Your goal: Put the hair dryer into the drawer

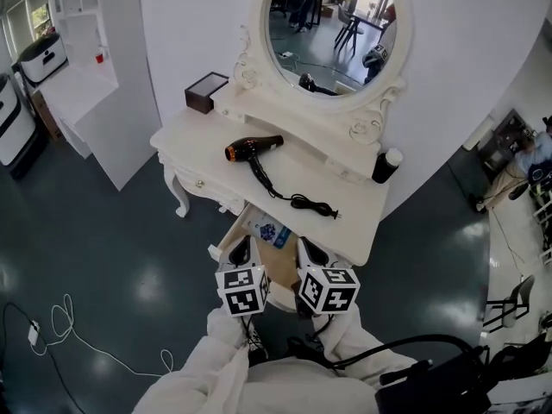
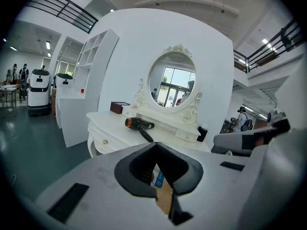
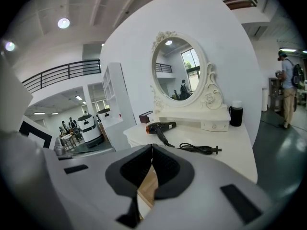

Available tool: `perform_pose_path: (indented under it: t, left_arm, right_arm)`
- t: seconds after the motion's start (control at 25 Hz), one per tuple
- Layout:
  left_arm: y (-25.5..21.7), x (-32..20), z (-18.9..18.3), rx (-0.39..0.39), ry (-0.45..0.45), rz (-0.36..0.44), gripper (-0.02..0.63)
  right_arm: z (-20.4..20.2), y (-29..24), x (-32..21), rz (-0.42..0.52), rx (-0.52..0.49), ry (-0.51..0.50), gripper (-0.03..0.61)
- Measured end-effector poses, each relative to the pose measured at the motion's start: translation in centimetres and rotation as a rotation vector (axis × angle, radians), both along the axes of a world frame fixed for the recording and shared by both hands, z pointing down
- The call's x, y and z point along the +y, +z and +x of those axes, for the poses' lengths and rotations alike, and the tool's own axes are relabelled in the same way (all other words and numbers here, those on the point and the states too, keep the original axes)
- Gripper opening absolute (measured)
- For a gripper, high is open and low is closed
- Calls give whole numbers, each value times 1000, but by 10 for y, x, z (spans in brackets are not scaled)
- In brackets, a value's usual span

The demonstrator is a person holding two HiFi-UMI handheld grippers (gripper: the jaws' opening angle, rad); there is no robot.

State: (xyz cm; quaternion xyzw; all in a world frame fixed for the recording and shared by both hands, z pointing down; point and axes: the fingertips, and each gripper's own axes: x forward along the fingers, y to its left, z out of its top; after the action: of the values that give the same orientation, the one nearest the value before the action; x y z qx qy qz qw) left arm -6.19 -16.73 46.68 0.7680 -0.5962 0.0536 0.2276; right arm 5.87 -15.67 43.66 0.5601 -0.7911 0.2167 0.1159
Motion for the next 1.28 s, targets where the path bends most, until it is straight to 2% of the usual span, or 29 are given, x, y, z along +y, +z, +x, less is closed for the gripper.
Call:
perform_pose_path:
  t: [0.28,0.56,0.8,1.28]
  left_arm:
    - [27,-4,-6,6,-3,-59,-5]
    - [32,-16,-22,-4,-66,-68,-5]
    - [25,-23,-23,-22,-80,-56,-5]
    - [31,-41,1,-15,-70,-73,-5]
  right_arm:
    - [-9,20,-9,-40,13,-8,61]
    - [-18,27,-31,-53,12,-56,61]
    - [-22,22,-42,-44,-3,-83,61]
    - [7,28,-50,-77,32,-93,61]
